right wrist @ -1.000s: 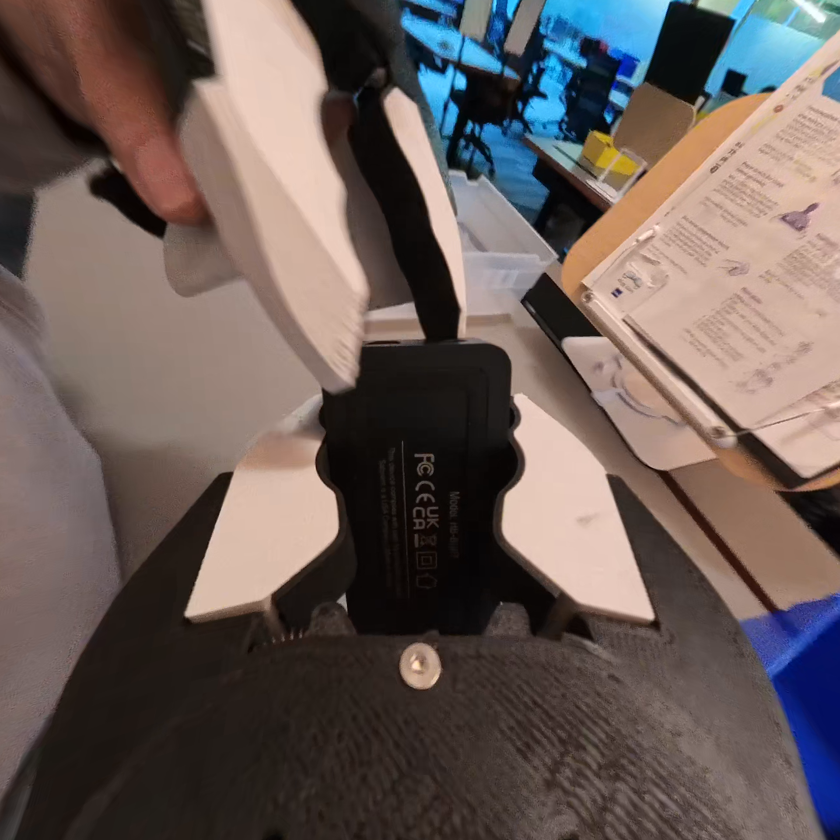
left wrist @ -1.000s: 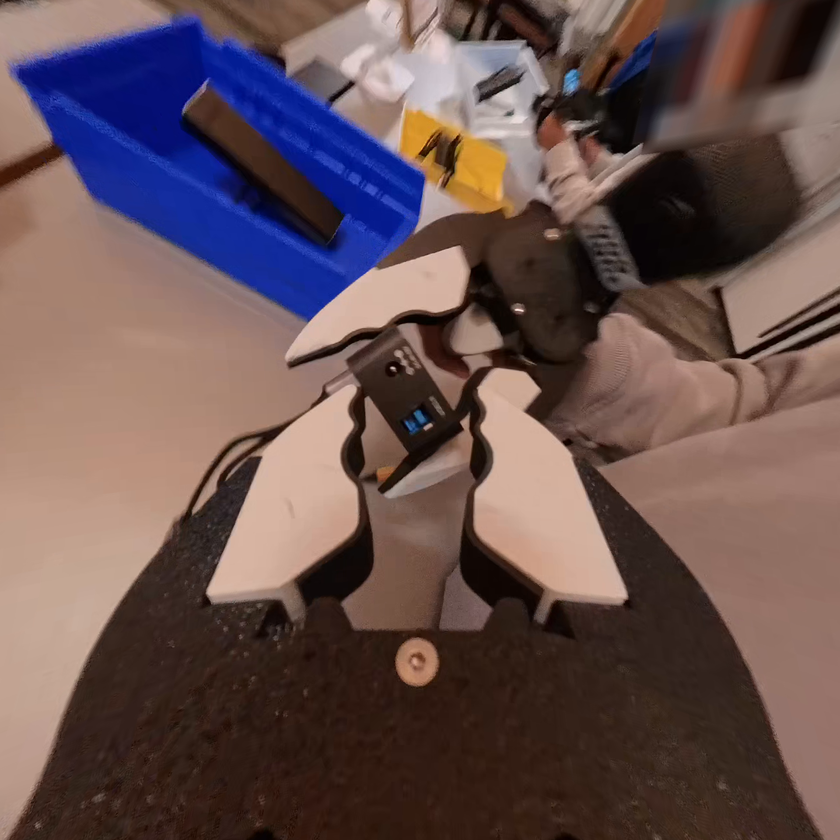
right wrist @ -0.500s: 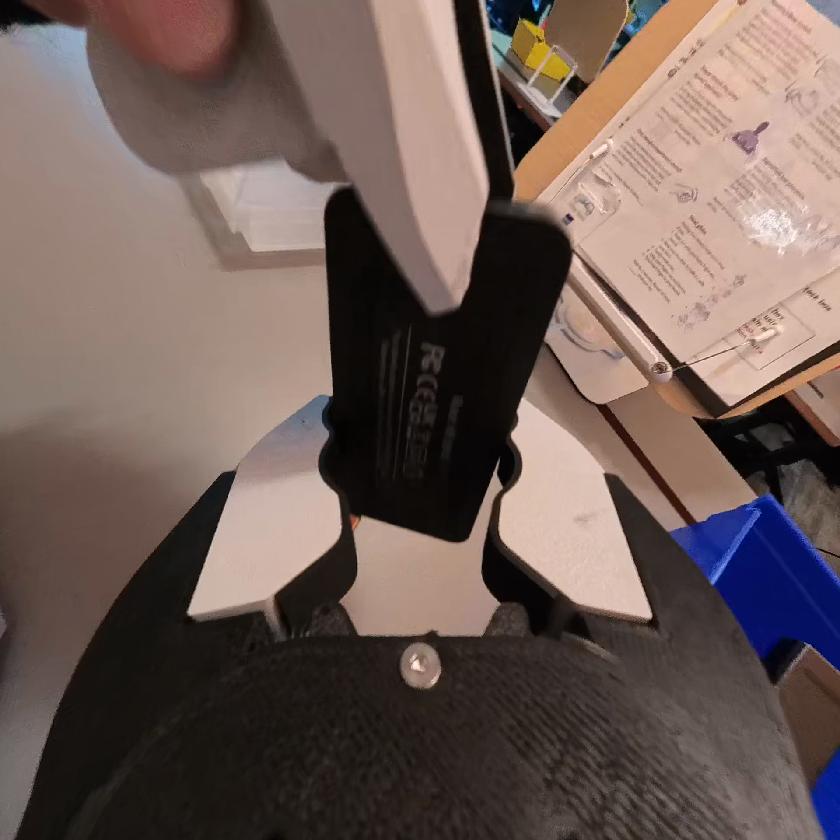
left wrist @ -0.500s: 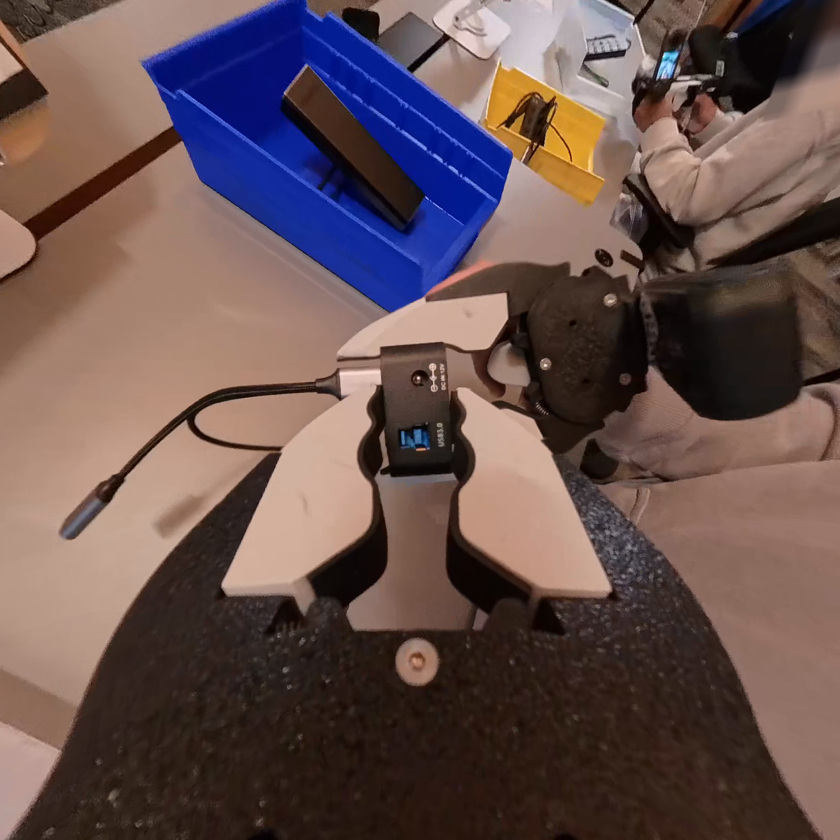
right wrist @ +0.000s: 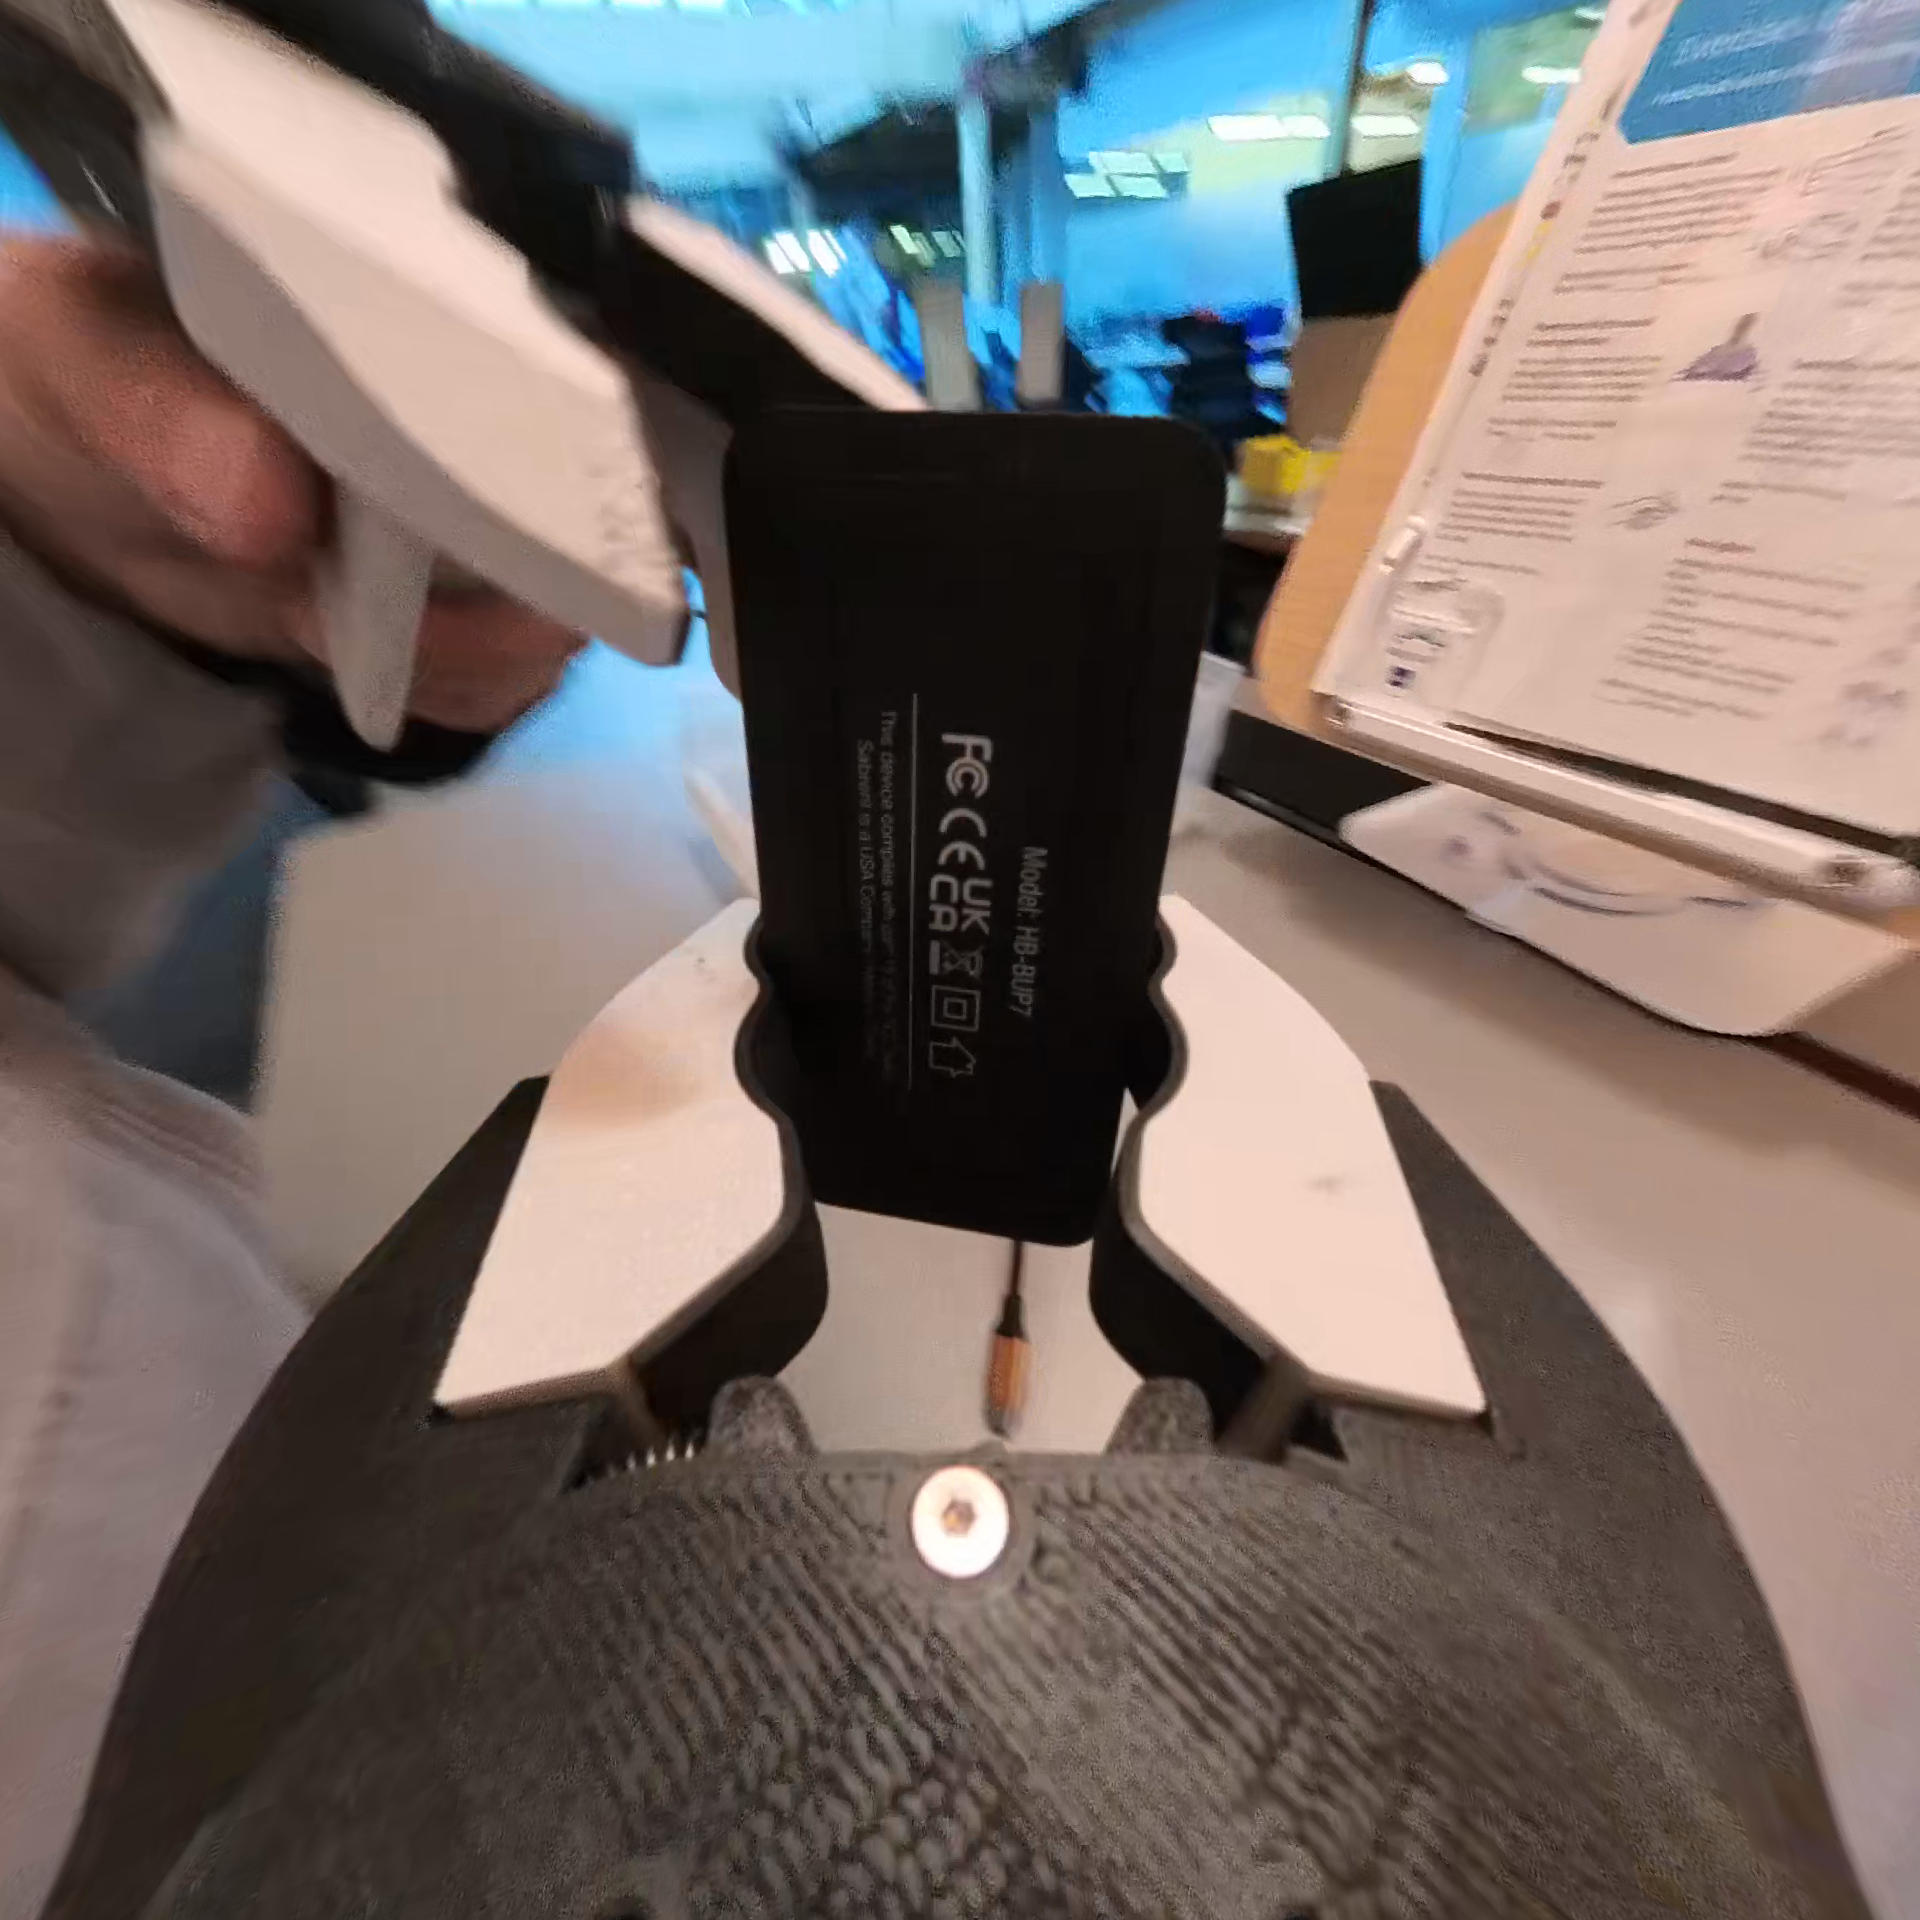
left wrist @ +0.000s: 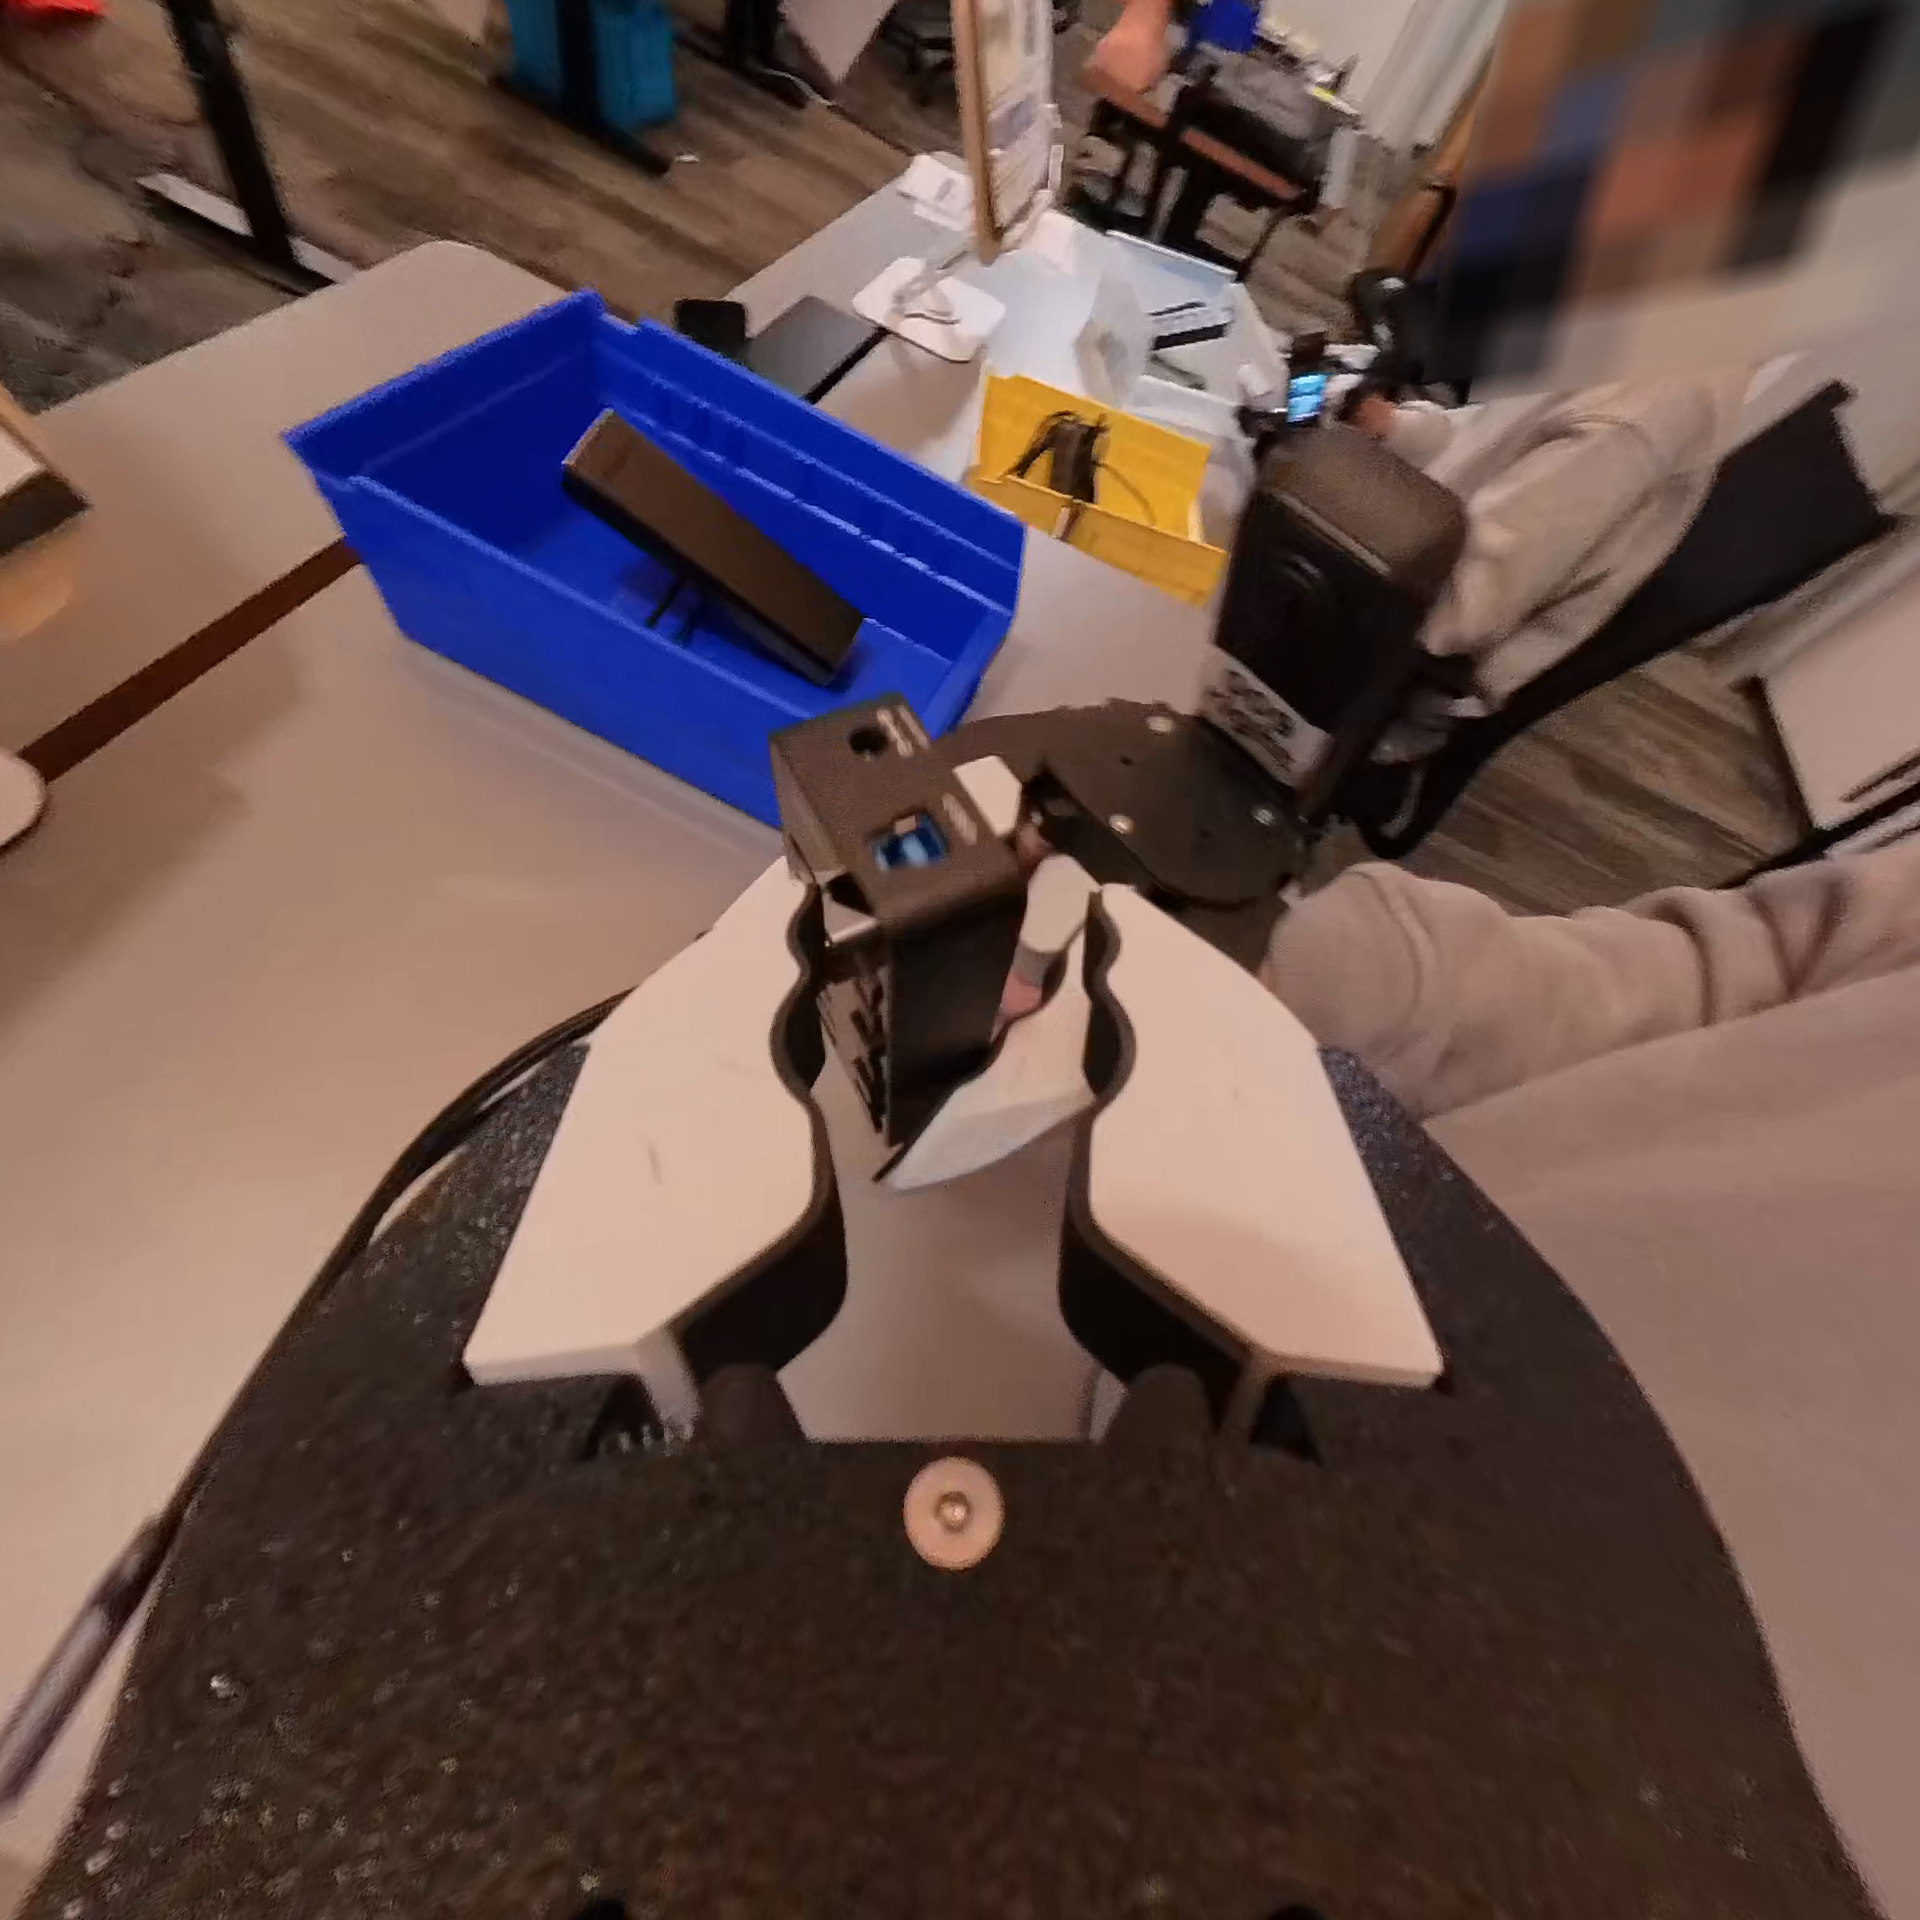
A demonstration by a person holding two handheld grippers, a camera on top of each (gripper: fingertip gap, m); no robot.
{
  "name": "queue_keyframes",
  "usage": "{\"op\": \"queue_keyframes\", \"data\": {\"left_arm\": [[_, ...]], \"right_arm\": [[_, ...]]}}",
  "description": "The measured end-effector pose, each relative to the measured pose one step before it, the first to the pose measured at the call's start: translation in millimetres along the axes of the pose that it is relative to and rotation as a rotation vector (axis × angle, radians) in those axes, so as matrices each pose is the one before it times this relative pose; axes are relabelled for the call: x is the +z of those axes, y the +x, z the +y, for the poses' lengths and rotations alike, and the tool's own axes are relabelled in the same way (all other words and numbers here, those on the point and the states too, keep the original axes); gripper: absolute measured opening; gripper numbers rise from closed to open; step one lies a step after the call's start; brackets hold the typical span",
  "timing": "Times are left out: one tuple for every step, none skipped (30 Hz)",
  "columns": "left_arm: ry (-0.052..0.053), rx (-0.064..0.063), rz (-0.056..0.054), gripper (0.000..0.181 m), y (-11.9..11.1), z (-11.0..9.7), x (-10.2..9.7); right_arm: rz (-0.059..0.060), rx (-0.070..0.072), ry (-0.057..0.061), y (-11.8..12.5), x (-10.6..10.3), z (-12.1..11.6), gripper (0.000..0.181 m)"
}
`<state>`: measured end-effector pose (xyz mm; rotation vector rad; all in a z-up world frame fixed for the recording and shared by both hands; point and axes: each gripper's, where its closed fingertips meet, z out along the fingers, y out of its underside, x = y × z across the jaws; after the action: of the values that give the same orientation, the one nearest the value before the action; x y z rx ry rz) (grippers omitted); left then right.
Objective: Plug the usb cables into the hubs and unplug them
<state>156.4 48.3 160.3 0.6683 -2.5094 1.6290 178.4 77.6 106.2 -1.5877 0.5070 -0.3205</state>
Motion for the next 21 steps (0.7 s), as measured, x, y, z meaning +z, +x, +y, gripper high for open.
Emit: {"op": "queue_keyframes", "data": {"left_arm": [[0.0065, 0.0086, 0.0332, 0.050, 3.47, -1.74, -3.04], [0.0132, 0.0172, 0.0181, 0.053, 1.60, -2.47, -4.63], [0.0148, 0.0314, 0.0064, 0.052, -0.61, -2.42, -5.63], [0.0084, 0.0459, -0.0034, 0.051, -2.81, -0.99, -5.71], [-0.0055, 0.0512, -0.0165, 0.048, -5.74, 1.89, -5.12], [-0.0230, 0.0522, -0.0148, 0.042, -6.09, 5.15, -3.71], [-0.0345, 0.0437, -0.0051, 0.040, -4.64, 7.00, -2.01], [-0.0342, 0.0313, 0.0013, 0.040, -2.90, 6.41, -0.68], [-0.0268, 0.0244, 0.0095, 0.040, -0.88, 4.59, 0.33], [-0.0169, 0.0182, 0.0122, 0.040, 0.46, 2.52, 1.25], [-0.0063, 0.0110, 0.0098, 0.040, 0.68, 0.59, 1.72], [-0.0055, 0.0045, 0.0247, 0.038, 2.82, 0.70, 2.51], [-0.0073, -0.0038, 0.0402, 0.031, 4.59, 1.35, 3.27], [0.0006, -0.0104, 0.0441, 0.026, 5.18, 0.48, 3.58], [0.0085, -0.0116, 0.0450, 0.020, 5.61, -0.47, 3.39], [0.0069, -0.0062, 0.0339, 0.013, 4.39, -0.20, 2.46], [-0.0013, 0.0026, 0.0076, 0.012, 1.13, 0.91, 1.14], [-0.0017, 0.0082, -0.0091, 0.011, -0.44, 0.88, 1.32], [-0.0061, 0.0100, -0.0144, 0.010, -0.77, 1.26, 1.58], [-0.0102, 0.0041, -0.0099, 0.010, -0.21, 1.49, 1.45], [-0.0095, 0.0031, -0.0056, 0.009, -0.11, 1.15, 0.78]], "right_arm": [[-0.0539, 0.0707, 0.0557, -2.63, -3.06, -6.08, 0.064], [-0.0279, 0.0549, 0.0493, -0.32, -3.78, -5.52, 0.064], [-0.0637, 0.0404, 0.0356, -4.94, -4.00, -4.15, 0.064], [-0.0362, 0.0202, 0.0341, -3.24, -3.90, -4.06, 0.064], [-0.0223, 0.0191, 0.0258, -2.28, -3.26, -3.16, 0.064], [-0.0636, 0.0243, 0.0199, -7.26, -2.68, -2.79, 0.064], [-0.0241, 0.0052, 0.0241, -3.86, -1.57, -3.06, 0.064], [-0.0289, 0.0099, -0.0009, -4.06, -0.35, -0.30, 0.063], [-0.0356, 0.0003, -0.0118, -4.86, 0.47, 1.31, 0.063], [-0.0061, -0.0158, -0.0053, -1.91, 1.15, 1.13, 0.063], [-0.0270, 0.0010, -0.0094, -3.89, 1.56, 1.53, 0.065], [-0.0325, 0.0024, -0.0003, -4.61, 1.63, 0.51, 0.065], [-0.0111, -0.0044, 0.0070, -2.38, 1.74, -0.55, 0.065], [-0.0281, 0.0041, -0.0049, -3.97, 1.80, 0.56, 0.065], [-0.0163, -0.0019, -0.0122, -2.53, 1.90, 1.51, 0.065], [0.0043, -0.0095, -0.0200, -0.01, 1.82, 2.57, 0.065], [-0.0088, -0.0045, -0.0132, -1.19, -0.53, 2.01, 0.065], [0.0022, 0.0138, -0.0039, 1.14, -1.63, 0.37, 0.065], [0.0062, 0.0026, -0.0120, 1.05, -0.97, 1.62, 0.065], [0.0083, -0.0122, -0.0280, 0.81, -0.68, 3.66, 0.065], [0.0054, -0.0100, -0.0200, 0.11, -0.22, 2.72, 0.065]]}}
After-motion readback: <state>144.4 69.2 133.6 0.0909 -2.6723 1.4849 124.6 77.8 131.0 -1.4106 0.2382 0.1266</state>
